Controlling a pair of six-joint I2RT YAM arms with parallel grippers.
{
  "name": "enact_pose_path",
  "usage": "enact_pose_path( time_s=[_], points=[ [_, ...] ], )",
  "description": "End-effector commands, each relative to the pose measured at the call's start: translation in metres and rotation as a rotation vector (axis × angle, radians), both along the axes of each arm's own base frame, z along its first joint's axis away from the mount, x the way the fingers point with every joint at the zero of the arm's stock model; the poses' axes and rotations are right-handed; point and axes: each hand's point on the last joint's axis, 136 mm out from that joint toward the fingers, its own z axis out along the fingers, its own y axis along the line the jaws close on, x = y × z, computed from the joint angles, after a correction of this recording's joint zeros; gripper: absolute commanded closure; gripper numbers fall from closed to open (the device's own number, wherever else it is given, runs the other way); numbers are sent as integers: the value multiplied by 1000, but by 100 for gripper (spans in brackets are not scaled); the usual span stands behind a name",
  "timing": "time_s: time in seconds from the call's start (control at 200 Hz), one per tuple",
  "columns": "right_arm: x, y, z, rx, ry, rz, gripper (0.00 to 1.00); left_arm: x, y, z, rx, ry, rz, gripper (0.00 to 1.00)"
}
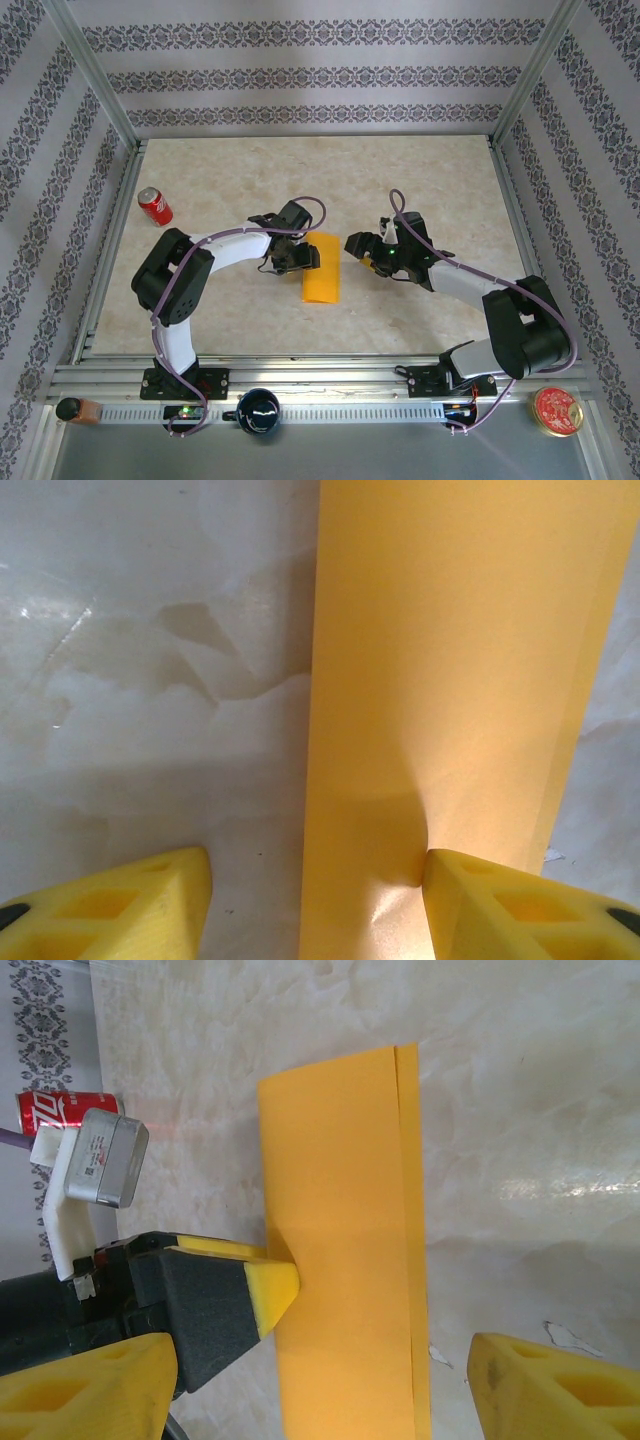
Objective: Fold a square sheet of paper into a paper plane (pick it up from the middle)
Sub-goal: First fold the square sheet of paper in half at the center of the table.
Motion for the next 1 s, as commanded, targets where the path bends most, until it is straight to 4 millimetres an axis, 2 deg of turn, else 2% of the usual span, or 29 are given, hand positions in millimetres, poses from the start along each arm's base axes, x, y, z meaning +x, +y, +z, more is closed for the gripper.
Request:
enact_pose_path(
  time_s=[0.0, 0.669, 0.994],
  points=[
    [0, 3, -1, -5, -15, 4, 23, 0, -9, -13, -23, 29, -40, 41],
    [0, 3, -3, -7, -9, 0, 22, 2, -8, -22, 19, 39, -65, 41],
    [0, 2, -4, -6, -4, -2, 22, 4, -4, -21, 86, 40, -47, 36]
  ],
)
